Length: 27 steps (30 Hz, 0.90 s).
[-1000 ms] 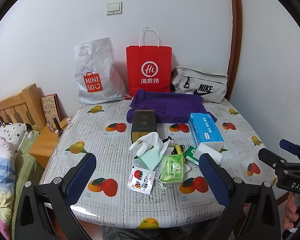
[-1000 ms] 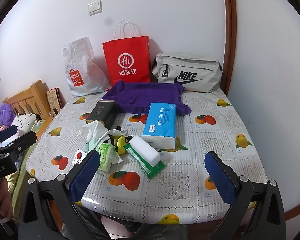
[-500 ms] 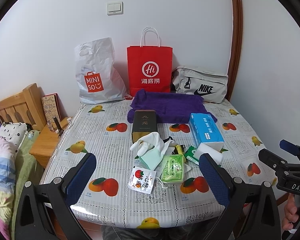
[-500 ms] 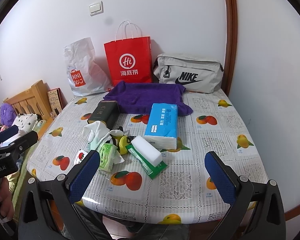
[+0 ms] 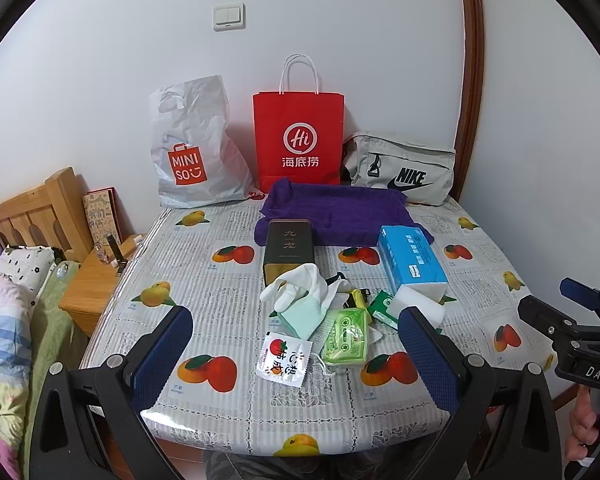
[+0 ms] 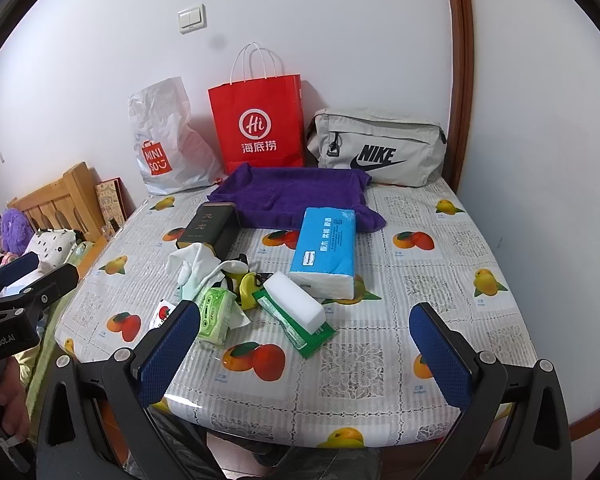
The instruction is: Organize soft objects
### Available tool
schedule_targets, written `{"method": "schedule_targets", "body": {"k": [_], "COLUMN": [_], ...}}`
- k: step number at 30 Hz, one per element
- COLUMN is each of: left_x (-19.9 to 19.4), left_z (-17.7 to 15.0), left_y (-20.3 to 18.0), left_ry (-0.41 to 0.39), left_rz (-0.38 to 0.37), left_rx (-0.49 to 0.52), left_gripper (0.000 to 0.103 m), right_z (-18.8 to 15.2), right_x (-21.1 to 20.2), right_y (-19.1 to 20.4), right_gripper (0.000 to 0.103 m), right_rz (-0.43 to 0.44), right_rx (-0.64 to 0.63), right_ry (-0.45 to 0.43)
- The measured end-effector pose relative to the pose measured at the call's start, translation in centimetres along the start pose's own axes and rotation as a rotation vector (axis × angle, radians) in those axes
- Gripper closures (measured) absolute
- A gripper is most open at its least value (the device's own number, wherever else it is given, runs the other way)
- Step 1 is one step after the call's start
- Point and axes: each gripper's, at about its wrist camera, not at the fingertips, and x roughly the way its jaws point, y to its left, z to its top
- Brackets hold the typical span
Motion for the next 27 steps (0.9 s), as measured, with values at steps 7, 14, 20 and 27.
{"method": "schedule_targets", "body": {"k": [7, 14, 20, 27], "left_x": [-0.01, -0.01, -0.01, -0.01], "left_z": [-0.1, -0.13, -0.2, -0.18], "left_y": [-0.02, -0.03, -0.09, -0.06], "left_ry": [-0.002, -0.002, -0.002, -0.003], "left_rz": [0.0, 0.001, 0.002, 0.001], "left_rx": [0.0, 0.0, 0.0, 0.001], "left_gripper": [0.0, 0.0, 0.0, 0.0], "right_z": [0.03, 0.0, -0.06, -0.11], "right_x": [-0.02, -0.05, -0.12, -0.17], "right_y": [0.02, 0.02, 0.04, 0.03], "right_gripper": [0.0, 0.0, 0.0, 0.0], "right_rz": [0.001, 0.001, 0.002, 0.002], "right_rx": [0.0, 0.001, 0.002, 0.002], "right_ry": [0.001, 0.0, 0.001, 0.0]}}
